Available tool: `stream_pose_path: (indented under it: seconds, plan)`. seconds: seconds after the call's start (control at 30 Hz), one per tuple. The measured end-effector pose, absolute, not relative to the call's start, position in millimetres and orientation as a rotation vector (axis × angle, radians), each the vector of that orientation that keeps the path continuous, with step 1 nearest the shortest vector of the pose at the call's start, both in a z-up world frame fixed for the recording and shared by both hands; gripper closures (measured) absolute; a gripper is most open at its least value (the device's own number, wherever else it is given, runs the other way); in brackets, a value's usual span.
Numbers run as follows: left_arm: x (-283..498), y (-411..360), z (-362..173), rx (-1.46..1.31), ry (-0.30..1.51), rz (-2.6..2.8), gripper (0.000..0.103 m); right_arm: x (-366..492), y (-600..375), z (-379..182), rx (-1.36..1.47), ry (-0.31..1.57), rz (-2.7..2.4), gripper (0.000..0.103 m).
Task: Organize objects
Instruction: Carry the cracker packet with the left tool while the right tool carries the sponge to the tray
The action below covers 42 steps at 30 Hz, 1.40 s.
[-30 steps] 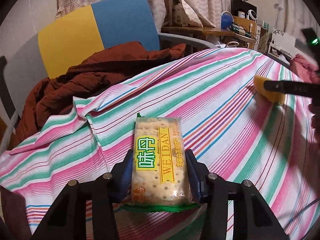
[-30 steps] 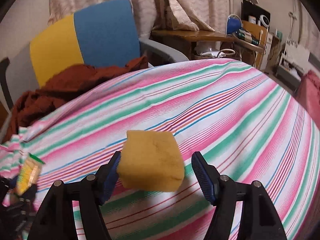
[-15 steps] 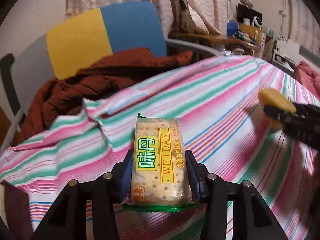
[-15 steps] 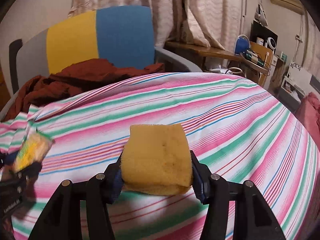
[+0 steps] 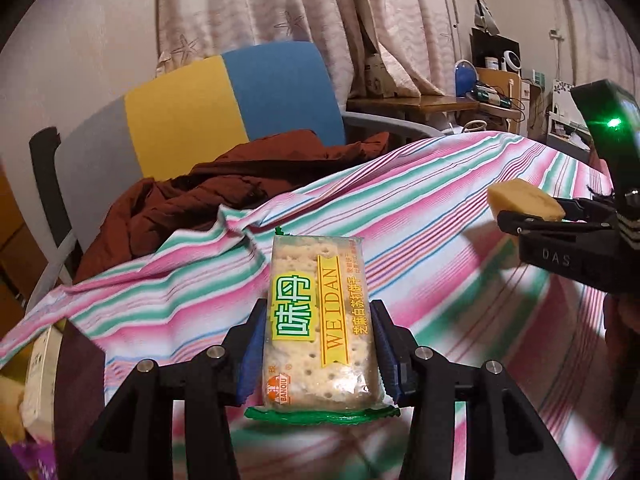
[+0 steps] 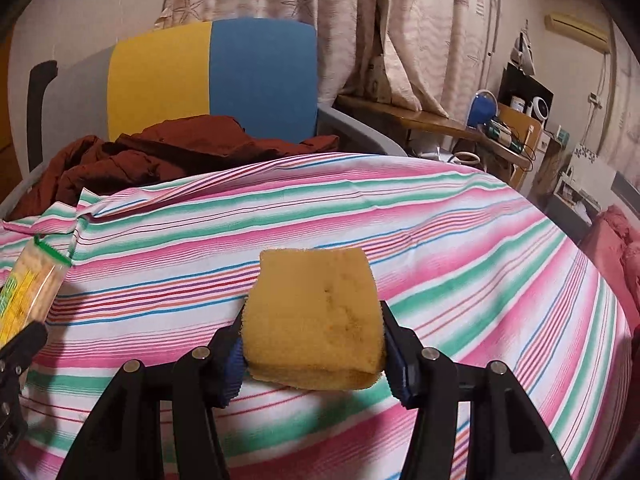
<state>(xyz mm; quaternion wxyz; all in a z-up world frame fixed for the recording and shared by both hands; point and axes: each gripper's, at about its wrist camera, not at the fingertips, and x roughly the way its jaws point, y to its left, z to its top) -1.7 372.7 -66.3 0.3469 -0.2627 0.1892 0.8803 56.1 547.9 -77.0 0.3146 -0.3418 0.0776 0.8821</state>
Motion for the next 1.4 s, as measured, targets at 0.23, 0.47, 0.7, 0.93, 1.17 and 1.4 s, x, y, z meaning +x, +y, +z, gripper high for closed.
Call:
stream_pose_path:
  seconds: [0.23,0.47,0.7,0.93,1.17,1.4]
  plan:
    - [7.9,342.9,-68.5,-0.715,0.452,2.320,0.054,63.9,521.8,-73.0,-0.907,0.185,2.347,0.046]
    - [34.4,331.1,-65.7,-0.651,0.482,2.307,0.054,72.9,491.5,-67.9,-0.940,0.251,2.403,0.046]
    - [55.4,310.6,-59.7,-0.624,0.430,2.289,0.054,85.7,459.6,-68.6,-0.980,0.304,2.437,0.046]
    - [71.0,284.5,-49.6,-0.651,0.347,2.260,0.053,95.4,435.5,-61.0,-1.000,0.343,2.472,0.046]
    - [89.4,232.0,-42.7,-0.728,0.238,2.254,0.053,106.1,410.1,-45.1,-0.983,0.381,2.550,0.046]
    - [92.3,179.7,-38.3,-0.789,0.161,2.320,0.053,97.1,370.7,-29.7,-1.007,0.392,2.681,0.046]
